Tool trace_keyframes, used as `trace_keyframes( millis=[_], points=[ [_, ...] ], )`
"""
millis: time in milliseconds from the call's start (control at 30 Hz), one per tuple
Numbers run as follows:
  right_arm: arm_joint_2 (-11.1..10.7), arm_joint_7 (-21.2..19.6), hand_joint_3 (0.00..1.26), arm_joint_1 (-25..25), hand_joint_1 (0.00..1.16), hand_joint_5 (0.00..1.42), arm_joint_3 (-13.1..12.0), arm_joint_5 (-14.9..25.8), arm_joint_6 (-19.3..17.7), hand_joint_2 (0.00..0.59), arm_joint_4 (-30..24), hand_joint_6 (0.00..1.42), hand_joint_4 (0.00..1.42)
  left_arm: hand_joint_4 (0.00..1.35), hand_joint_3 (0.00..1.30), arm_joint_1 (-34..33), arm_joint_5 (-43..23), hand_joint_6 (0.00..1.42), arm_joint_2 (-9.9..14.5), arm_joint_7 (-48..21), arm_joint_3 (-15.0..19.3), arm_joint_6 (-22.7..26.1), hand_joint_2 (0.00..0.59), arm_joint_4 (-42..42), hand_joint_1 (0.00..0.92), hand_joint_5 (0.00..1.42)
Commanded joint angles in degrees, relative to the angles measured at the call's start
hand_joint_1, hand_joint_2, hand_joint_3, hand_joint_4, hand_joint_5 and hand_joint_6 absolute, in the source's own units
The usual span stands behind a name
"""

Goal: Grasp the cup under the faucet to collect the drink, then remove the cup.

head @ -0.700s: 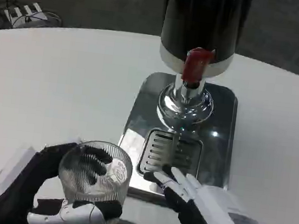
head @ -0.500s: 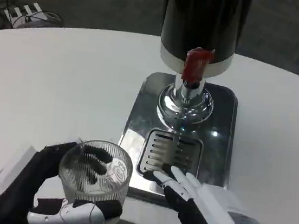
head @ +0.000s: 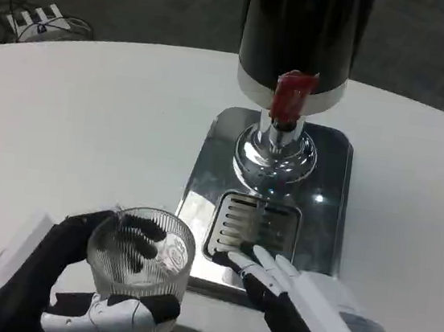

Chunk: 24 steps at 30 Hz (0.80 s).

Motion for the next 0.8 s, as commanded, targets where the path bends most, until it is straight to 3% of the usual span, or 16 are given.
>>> trace_keyframes(
  millis=[33,567,800],
  points=[
    [2.3,0.3,0.13,0.1,0.68,0.00,1.3,-0.2,0.7,0.487,0.6,0.00,0.02,1.07,0.99,-2.7,0.5,0.80,0.8,1.0,0.7,-4.0,0.000,3.9,0.675,1.03],
    [2.9,1.9,0.13,-1.2,0.68,0.00,1.3,-1.7,1.9,0.487,0.6,0.00,0.02,1.08,0.99,-16.2,3.7,0.82,0.7,5.6,-0.2,-11.2,0.000,22.2,0.675,1.03],
    [2.8,3.0,0.14,-1.3,0.68,0.00,1.0,-1.9,2.3,0.487,0.1,0.00,0.02,1.08,1.00,-24.8,7.4,0.83,1.4,7.7,-2.9,-13.9,0.000,31.8,0.670,1.03]
  ],
)
